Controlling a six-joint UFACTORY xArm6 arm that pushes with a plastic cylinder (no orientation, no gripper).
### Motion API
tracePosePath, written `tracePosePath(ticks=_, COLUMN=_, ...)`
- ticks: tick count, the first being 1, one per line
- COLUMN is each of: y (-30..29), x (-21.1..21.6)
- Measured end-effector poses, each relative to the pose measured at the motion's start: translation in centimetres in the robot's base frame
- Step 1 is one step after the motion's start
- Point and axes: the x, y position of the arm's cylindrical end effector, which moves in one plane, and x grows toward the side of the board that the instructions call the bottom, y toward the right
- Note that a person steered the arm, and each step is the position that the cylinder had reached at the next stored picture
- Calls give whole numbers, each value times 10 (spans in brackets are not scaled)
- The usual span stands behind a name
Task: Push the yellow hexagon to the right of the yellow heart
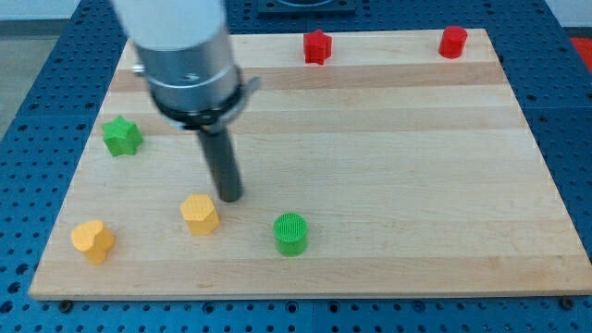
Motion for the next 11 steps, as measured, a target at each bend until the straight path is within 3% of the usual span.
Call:
tracePosePath(ticks=1, y=36, x=7)
tracePosePath(ticks=3, y=-57, x=43)
tracePosePath(ticks=4, y=-83, x=43)
tracePosePath(ticks=6, y=-64, x=4)
tracePosePath(ticks=9, y=-124, x=15)
tracePosePath(ticks=11, y=-131, x=27)
